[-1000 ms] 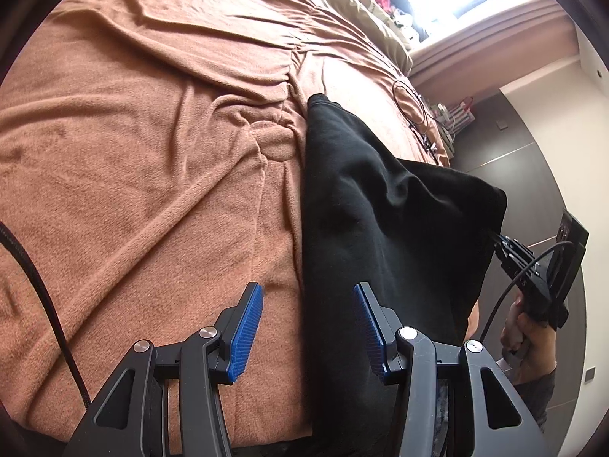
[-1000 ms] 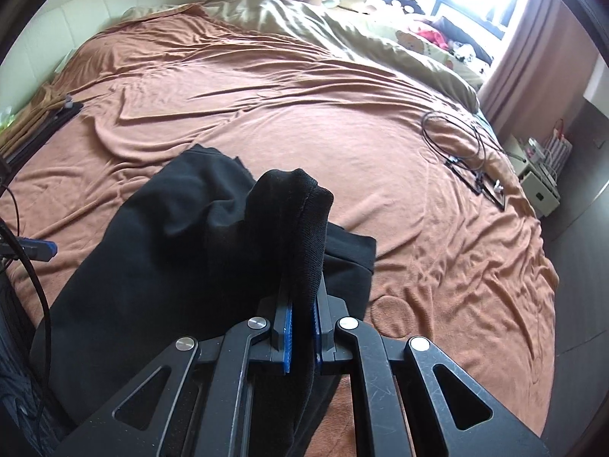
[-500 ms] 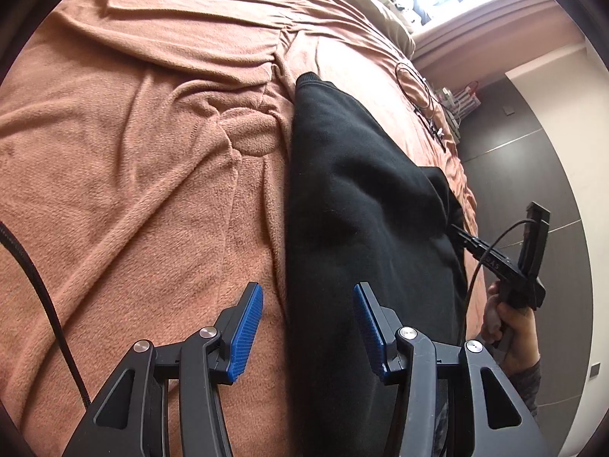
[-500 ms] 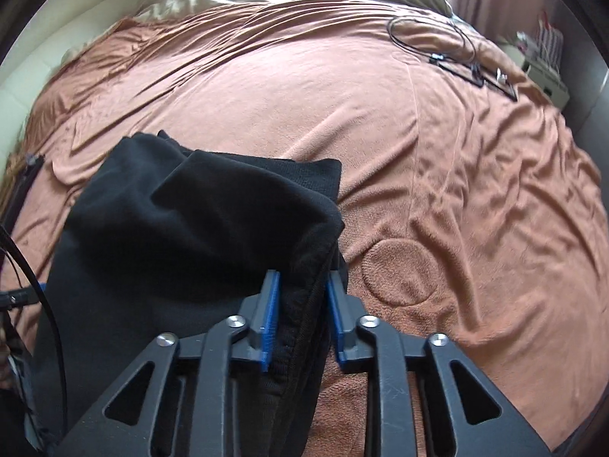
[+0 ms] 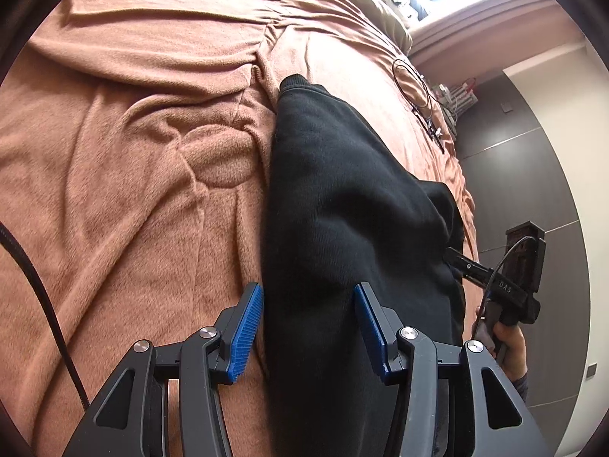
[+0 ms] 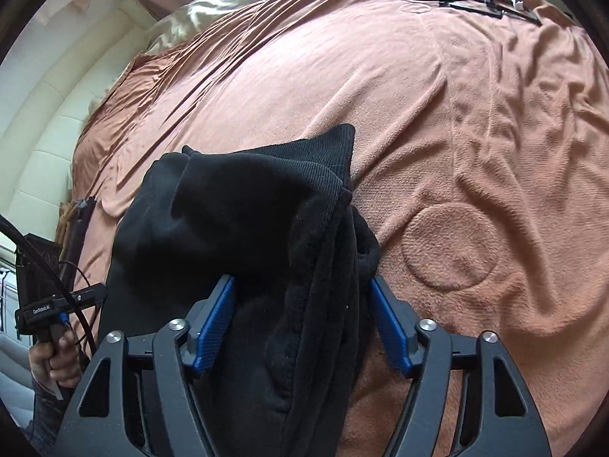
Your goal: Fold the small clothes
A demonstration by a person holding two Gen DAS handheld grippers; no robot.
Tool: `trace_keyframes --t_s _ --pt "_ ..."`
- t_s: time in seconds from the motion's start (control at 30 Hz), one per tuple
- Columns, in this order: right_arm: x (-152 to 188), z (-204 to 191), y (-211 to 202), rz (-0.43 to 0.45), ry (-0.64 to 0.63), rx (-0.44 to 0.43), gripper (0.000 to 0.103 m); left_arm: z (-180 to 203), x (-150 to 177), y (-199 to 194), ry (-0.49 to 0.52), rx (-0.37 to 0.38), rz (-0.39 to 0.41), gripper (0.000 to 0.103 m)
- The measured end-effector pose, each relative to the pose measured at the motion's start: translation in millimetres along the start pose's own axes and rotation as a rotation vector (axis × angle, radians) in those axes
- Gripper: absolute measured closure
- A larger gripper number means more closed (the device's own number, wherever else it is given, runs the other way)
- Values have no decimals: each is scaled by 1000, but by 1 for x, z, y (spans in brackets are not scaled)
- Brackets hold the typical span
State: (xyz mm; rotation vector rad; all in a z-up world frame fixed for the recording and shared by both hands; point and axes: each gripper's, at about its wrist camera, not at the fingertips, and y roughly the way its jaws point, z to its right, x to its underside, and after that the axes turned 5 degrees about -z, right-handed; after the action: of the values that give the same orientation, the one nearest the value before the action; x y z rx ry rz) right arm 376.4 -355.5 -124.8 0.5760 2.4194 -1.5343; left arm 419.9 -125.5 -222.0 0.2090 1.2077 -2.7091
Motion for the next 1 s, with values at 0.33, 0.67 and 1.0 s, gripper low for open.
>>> trace_keyframes --t_s 0.33,0.67,1.0 --pt "-8 35 5 5 50 -105 55 1 -29 19 4 -26 0 51" --pt "12 76 -4 44 172 -199 75 5 -63 33 -4 -68 45 51" --pt "22 106 -16 -35 207 -298 66 -1 -72 30 -17 -33 21 51"
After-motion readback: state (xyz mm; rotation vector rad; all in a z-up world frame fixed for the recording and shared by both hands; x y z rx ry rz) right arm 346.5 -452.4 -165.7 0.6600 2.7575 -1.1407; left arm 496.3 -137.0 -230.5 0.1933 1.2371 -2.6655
